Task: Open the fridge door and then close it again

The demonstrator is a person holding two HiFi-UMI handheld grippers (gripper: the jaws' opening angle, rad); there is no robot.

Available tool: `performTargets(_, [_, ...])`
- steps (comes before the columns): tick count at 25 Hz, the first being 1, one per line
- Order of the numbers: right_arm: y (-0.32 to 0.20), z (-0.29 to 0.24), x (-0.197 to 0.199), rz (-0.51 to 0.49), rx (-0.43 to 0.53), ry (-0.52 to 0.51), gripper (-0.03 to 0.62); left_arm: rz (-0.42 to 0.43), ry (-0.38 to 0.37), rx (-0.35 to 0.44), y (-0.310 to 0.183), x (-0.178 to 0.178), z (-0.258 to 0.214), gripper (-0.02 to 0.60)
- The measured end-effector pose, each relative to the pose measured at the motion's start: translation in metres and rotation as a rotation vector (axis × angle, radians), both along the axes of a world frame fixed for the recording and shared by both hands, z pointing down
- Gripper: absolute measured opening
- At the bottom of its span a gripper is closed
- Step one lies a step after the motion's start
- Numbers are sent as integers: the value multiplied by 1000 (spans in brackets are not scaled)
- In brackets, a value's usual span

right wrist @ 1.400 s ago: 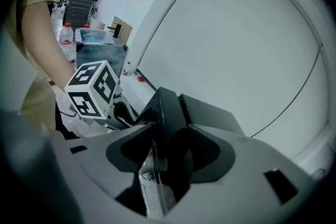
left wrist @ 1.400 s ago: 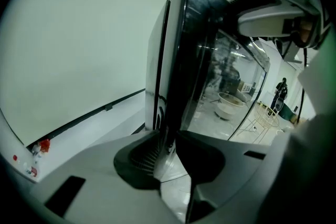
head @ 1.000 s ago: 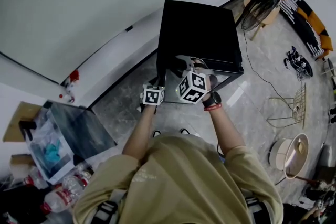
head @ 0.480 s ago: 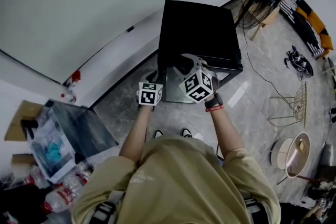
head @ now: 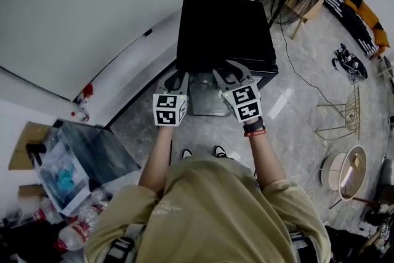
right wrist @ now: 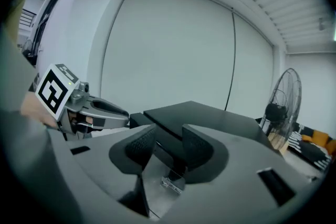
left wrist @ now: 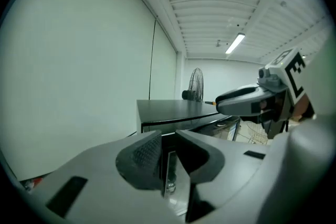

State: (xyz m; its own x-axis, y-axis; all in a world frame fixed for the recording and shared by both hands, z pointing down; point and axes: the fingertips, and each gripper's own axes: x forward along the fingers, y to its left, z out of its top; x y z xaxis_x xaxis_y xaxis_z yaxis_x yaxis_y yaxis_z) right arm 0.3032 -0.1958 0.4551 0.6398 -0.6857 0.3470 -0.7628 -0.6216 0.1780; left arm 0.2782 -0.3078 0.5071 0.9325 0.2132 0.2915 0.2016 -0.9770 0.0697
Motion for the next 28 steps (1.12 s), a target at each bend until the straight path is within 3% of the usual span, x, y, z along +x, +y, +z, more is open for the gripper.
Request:
performTargets(5, [34, -6, 5, 137, 82, -10, 153, -6, 39, -12, 15, 2, -22, 78])
performTargets(17, [90, -18, 1, 294, 202, 45, 55, -8, 127, -26, 42, -4, -47, 51])
performTargets(28, [115, -21, -2, 345, 256, 55, 23, -22, 156, -20, 61, -2, -54, 20])
